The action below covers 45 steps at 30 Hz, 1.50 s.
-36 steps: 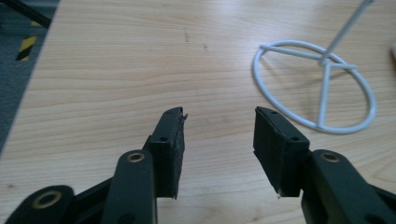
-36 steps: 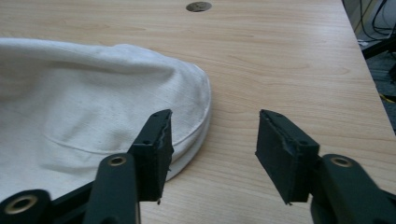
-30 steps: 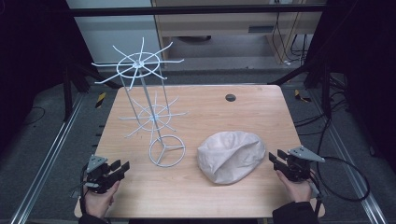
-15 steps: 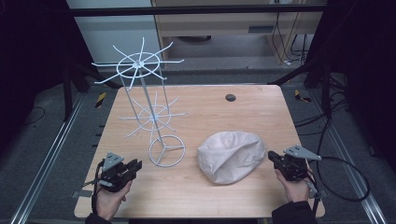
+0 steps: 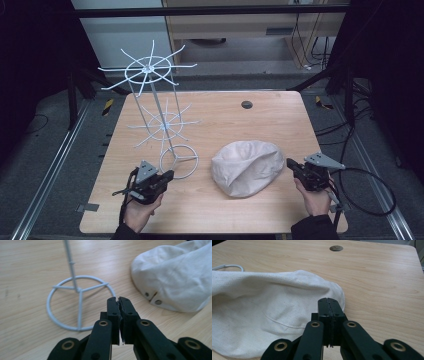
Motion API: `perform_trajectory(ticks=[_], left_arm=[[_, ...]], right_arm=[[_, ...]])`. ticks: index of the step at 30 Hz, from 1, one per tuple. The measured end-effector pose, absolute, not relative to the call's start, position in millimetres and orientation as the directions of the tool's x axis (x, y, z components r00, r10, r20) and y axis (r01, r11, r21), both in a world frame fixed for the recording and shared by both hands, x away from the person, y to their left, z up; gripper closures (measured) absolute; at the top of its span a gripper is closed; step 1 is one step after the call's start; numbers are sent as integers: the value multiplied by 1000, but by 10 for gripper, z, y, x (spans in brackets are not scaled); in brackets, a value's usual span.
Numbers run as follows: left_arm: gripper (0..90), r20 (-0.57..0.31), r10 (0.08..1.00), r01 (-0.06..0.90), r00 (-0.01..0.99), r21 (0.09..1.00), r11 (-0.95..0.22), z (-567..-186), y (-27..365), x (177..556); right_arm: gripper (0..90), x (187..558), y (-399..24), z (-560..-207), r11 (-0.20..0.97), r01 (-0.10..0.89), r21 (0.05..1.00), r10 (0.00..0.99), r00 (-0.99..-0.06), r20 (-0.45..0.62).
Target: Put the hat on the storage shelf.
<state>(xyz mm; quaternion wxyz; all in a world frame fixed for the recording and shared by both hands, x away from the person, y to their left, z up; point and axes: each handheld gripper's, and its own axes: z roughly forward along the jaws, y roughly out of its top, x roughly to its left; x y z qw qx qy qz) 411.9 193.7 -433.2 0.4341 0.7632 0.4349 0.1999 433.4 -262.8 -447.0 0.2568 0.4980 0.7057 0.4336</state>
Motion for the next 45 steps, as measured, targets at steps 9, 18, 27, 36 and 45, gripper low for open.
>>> perform_trajectory(ticks=[9, 18, 27, 36, 45], left_arm=[[880, -57, 793, 447, 606, 849, -281, -4250, 1535, 4125], [893, -53, 751, 423, 658, 851, -310, -4237, 1145, 4165], [894, -36, 710, 395, 704, 850, -349, -4315, 758, 4152], [892, -26, 686, 384, 727, 844, -375, -4426, 532, 4121], [888, -18, 656, 367, 755, 840, -400, -4508, 382, 4066]], right_arm=[[900, 4373, -2597, -4450, 116, 455, 883, 929, -364, 65], [900, 4513, -2543, -4451, 107, 449, 887, 927, -368, 75], [900, 4716, -2463, -4498, 103, 457, 884, 924, -374, 86], [900, 4918, -2403, -4549, 119, 456, 882, 924, -377, 70], [900, 5091, -2385, -4619, 125, 477, 870, 920, -385, 78]])
